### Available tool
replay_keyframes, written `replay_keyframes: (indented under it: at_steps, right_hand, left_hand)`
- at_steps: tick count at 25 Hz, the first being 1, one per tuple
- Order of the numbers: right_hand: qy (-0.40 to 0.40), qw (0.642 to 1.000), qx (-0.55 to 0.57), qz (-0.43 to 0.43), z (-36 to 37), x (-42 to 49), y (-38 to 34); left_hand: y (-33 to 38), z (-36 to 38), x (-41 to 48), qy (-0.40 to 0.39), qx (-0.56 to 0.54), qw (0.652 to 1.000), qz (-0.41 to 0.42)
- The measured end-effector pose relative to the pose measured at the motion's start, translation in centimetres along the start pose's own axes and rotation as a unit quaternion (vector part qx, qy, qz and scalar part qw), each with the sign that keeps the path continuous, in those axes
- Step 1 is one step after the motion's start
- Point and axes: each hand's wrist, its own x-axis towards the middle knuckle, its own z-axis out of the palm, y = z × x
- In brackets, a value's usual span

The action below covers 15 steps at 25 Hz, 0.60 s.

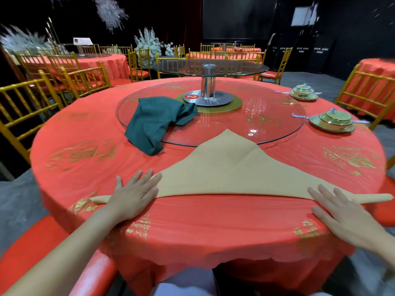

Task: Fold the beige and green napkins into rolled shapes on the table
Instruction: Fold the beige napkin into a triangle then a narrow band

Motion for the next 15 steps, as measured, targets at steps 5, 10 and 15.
replay_keyframes:
  at_steps: [5, 10, 15]
  right_hand:
    - [-0.002, 0.999, 0.012, 0.046, -0.2, -1.0, 1.2]
    - [-0.019, 0.998, 0.027, 0.052, -0.1, -0.9, 1.2]
    - [-0.021, 0.997, 0.051, 0.047, 0.0, -0.8, 1.1]
  left_hand:
    - [-0.4, 0.5, 0.6, -0.007, 0.009, 1.000, -0.001]
    - [0.7, 0.2, 0.9, 0.068, -0.028, 0.988, 0.138]
    - [9.4, 0.0, 0.6, 0.020, -0.044, 0.968, 0.247]
